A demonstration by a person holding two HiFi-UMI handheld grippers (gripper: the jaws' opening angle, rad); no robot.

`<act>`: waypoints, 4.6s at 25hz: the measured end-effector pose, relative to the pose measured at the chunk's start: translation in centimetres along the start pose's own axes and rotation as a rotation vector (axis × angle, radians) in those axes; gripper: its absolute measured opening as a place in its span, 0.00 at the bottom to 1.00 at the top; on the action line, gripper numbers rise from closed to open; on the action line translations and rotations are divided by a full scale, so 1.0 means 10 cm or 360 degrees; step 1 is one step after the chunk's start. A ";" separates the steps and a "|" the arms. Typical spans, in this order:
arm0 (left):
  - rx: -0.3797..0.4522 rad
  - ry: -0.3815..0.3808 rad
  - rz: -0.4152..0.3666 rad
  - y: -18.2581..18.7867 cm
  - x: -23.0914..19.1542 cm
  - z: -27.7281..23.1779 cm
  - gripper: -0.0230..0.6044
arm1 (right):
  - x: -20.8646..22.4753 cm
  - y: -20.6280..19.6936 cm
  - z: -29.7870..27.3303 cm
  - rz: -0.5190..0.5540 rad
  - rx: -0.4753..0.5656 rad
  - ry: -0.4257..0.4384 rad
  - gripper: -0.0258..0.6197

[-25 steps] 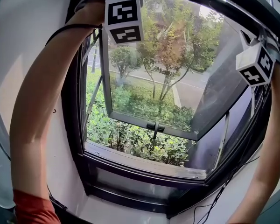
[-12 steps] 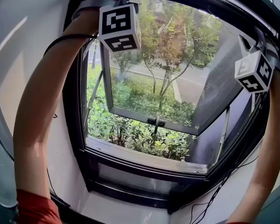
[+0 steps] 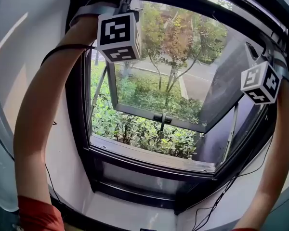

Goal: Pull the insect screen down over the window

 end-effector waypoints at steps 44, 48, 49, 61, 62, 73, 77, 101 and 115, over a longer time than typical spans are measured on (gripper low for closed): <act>0.0114 -0.0264 0.0011 0.24 1.27 1.01 0.36 | -1.27 -0.27 1.06 -0.0027 0.0053 0.0367 0.33; 0.0129 -0.0274 0.0075 0.26 1.37 1.09 0.36 | -1.37 -0.28 1.14 -0.0050 0.0052 0.0391 0.33; 0.0131 -0.0277 0.0084 0.26 1.40 1.11 0.36 | -1.39 -0.28 1.16 -0.0053 0.0050 0.0395 0.33; 0.0112 -0.0358 0.0088 0.33 1.81 1.41 0.36 | -1.79 -0.29 1.47 -0.0108 0.0028 0.0485 0.33; 0.0118 -0.0361 0.0097 0.34 1.84 1.45 0.36 | -1.82 -0.29 1.50 -0.0108 0.0020 0.0498 0.33; 0.0148 -0.0441 0.0186 0.44 2.20 1.77 0.36 | -2.17 -0.35 1.82 -0.0164 -0.0042 0.0628 0.33; 0.0154 -0.0478 0.0177 0.47 2.37 1.91 0.36 | -2.35 -0.38 1.96 -0.0203 -0.0044 0.0654 0.33; 0.0212 -0.0781 0.0182 0.57 3.06 2.42 0.36 | -2.98 -0.44 2.43 -0.0310 -0.0155 0.1011 0.33; 0.0242 -0.0937 0.0207 0.63 3.44 2.69 0.36 | -3.35 -0.49 2.68 -0.0421 -0.0218 0.1184 0.33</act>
Point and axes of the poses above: the fingertips, and each gripper's own axes: z backward along the fingers, x to its right, y out of its top, the point moved 10 cm from there along z, backward along the fingers, and after that the axes turned 11 degrees about -z, right-handed, at the moved point
